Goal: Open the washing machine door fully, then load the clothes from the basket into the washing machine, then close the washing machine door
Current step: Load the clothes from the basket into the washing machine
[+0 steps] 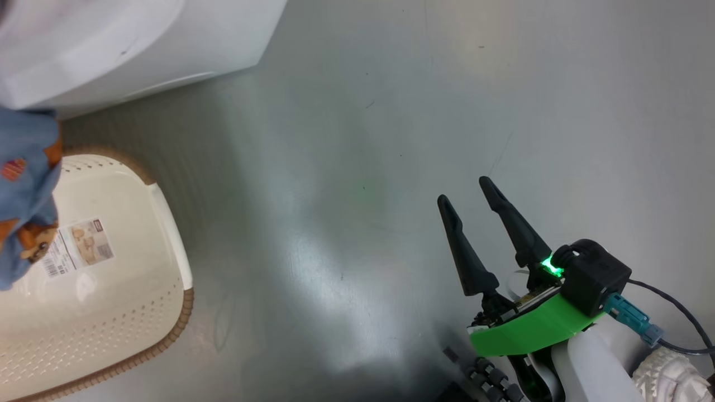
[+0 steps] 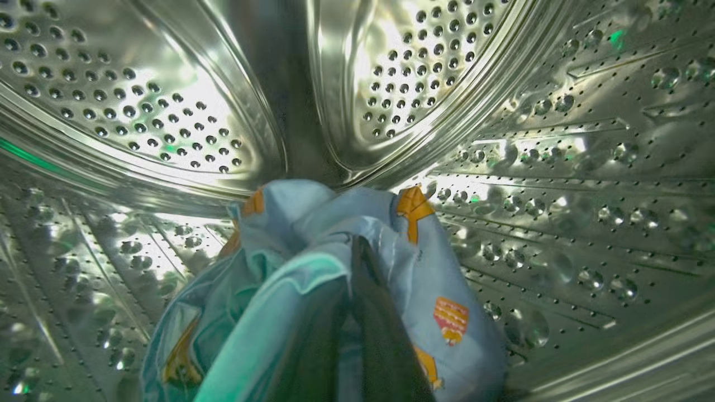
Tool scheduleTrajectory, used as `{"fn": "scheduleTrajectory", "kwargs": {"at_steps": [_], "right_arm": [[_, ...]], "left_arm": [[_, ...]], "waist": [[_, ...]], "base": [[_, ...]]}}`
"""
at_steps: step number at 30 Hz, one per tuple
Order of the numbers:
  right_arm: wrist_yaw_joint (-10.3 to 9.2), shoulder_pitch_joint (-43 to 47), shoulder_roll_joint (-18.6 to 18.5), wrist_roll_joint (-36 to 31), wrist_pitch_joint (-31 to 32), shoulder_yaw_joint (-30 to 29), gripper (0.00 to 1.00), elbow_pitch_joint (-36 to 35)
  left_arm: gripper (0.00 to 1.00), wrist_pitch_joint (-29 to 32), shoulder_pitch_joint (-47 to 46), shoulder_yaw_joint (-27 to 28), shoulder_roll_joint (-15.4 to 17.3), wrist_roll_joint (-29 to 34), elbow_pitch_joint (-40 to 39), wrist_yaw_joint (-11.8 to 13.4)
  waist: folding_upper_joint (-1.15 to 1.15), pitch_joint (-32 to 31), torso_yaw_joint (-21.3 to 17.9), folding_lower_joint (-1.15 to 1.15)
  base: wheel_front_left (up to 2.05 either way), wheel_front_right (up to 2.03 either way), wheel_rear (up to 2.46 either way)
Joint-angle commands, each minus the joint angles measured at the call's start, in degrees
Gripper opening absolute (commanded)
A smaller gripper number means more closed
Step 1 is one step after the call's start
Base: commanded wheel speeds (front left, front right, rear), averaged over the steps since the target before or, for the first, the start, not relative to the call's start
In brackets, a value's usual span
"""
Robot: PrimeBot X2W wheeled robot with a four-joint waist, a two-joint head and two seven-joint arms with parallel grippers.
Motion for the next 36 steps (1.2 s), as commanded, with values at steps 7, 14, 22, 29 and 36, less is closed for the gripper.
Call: {"fn": "scheduleTrajectory", "kwargs": {"at_steps": [7, 14, 22, 29, 36], "right_arm": [[0.5, 1.9, 0.0, 0.7, -0.3, 1.8, 1.0, -1.4], [0.5, 1.3, 0.0, 1.0, -0.3, 2.4, 1.0, -1.6], [0.5, 1.4, 0.0, 1.0, -0.3, 2.6, 1.0, -0.6], [0.5, 1.6, 0.0, 1.0, -0.3, 2.7, 1.0, 0.1], [0.5, 1.3, 0.0, 0.8, -0.3, 2.2, 1.0, 0.2]], "left_arm": [[0.0, -11.5, -3.6, -1.4, 4.9, 3.8, -4.9, -0.2], [0.0, -12.0, -2.4, 3.2, 5.4, 8.6, -15.9, -0.2], [0.0, -10.8, 0.8, 1.2, 3.9, 5.4, -7.0, -0.2], [0.0, -4.3, -1.0, -1.6, 2.7, 2.6, 1.3, -0.2], [1.0, -4.5, -1.7, -2.7, 1.4, 1.6, 3.8, -0.2]], "waist": [[0.0, 0.4, -0.5, 0.0], [0.0, 1.3, -0.8, 0.0], [0.0, 0.0, -0.7, 0.0], [0.0, -1.0, -0.3, 0.0], [0.0, -1.7, 0.3, 0.0]], "base": [[0.0, 0.0, 0.0], [0.0, 0.0, 0.0], [0.0, 0.0, 0.0], [0.0, 0.0, 0.0], [0.0, 0.0, 0.0]]}}
